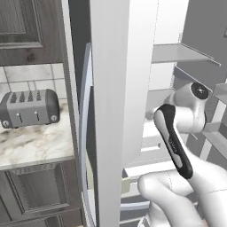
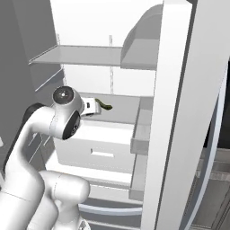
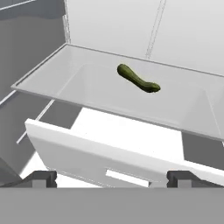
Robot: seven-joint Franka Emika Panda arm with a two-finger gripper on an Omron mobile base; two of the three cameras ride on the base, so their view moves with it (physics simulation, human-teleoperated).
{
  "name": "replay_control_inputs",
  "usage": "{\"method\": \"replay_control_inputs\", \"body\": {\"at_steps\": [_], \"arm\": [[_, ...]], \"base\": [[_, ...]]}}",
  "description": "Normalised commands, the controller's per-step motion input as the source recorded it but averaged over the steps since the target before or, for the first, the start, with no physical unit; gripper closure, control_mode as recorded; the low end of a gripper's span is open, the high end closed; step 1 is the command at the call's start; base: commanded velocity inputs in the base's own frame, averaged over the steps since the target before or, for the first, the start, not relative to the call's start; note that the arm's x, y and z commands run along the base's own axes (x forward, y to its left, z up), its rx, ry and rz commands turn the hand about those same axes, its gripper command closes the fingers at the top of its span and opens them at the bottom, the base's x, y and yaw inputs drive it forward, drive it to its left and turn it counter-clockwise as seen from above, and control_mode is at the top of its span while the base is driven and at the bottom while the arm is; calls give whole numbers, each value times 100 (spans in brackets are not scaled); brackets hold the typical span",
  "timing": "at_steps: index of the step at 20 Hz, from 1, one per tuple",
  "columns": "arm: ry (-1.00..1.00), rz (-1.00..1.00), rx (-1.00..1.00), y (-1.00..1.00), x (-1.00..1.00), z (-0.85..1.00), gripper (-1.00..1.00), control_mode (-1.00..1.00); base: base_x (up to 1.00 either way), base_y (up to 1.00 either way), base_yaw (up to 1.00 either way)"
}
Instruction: Place one squash and one chicken drumstick in each tupperware on the nearby counter, to pack two identical lunches.
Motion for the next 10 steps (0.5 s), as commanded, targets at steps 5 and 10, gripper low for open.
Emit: {"method": "replay_control_inputs", "body": {"at_steps": [5,10], "arm": [[-6,4,0,16,56,0,-100,-100],[0,1,0,1,51,0,-100,-100]], "base": [[0,0,0],[0,0,0]]}}
